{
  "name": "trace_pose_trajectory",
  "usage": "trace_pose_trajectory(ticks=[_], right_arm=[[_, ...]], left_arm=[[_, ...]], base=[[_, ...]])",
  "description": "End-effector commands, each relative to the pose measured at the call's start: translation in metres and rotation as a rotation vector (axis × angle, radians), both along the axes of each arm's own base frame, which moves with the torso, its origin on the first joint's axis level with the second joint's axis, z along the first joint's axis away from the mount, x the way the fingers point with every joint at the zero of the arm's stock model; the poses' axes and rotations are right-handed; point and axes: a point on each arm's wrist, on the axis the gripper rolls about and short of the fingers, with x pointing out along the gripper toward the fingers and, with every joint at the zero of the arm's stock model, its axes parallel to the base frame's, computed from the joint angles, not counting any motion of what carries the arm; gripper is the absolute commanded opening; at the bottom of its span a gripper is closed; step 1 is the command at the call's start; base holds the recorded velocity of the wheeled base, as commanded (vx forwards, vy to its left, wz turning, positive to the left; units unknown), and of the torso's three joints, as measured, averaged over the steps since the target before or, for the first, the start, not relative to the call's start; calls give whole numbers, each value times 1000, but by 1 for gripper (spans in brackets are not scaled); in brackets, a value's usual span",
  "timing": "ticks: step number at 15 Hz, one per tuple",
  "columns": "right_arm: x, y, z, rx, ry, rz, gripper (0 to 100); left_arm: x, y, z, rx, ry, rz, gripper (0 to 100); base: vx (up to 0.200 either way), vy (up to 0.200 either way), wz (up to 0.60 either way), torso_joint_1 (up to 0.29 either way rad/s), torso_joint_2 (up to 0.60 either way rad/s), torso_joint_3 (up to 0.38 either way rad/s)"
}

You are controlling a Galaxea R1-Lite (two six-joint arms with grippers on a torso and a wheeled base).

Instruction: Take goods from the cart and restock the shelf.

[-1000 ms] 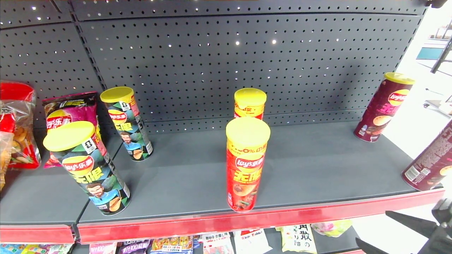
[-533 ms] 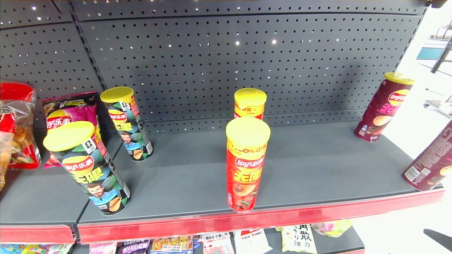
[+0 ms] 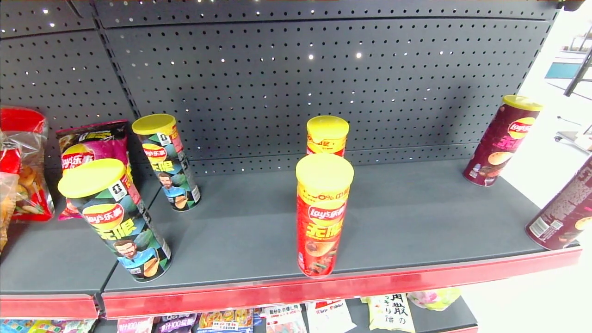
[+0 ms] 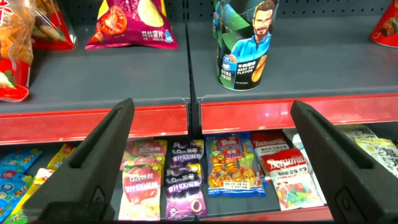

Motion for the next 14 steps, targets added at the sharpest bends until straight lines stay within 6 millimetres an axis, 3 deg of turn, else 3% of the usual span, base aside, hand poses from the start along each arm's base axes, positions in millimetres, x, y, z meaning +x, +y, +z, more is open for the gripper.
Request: trace_pose_trajectory(ticks=[1, 4, 6, 14], right_arm=[[-2, -2, -3, 13, -32, -74, 100], [-8, 2, -11, -21, -13, 139, 100], [-7, 1, -11, 57, -28, 101, 100], [-7, 0, -11, 36, -30, 75, 100]], left_arm=[[0, 0, 0, -1, 1, 1, 100], [0, 0, 0, -2, 1, 1, 100], [0, 0, 0, -1, 1, 1, 100], [0, 0, 0, -1, 1, 1, 100]], base=[[0, 0, 0, 0, 0, 0], [0, 0, 0, 0, 0, 0], [0, 0, 0, 0, 0, 0], [0, 0, 0, 0, 0, 0]])
